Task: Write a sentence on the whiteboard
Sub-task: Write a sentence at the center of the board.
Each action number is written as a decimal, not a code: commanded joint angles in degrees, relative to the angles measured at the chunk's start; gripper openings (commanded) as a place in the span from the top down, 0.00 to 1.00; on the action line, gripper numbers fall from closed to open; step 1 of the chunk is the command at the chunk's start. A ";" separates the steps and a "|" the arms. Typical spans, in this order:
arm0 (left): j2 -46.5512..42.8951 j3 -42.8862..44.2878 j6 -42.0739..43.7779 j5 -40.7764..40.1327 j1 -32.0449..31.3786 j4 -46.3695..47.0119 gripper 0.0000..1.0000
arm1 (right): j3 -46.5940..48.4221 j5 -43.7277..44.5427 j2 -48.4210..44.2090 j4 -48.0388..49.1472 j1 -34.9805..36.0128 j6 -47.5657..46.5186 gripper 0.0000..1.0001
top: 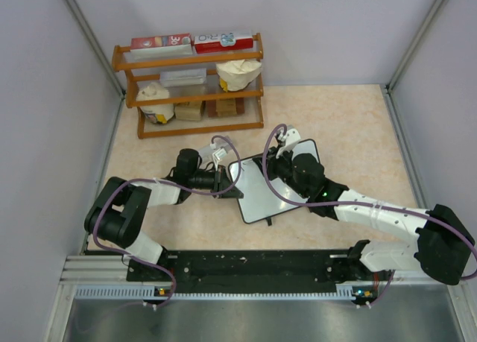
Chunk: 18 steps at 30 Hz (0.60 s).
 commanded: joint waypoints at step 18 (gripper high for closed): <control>-0.68 -0.99 1.90 0.59 -0.23 -0.09 1.00 | -1.03 0.08 -1.55 -0.90 0.66 0.34 1.00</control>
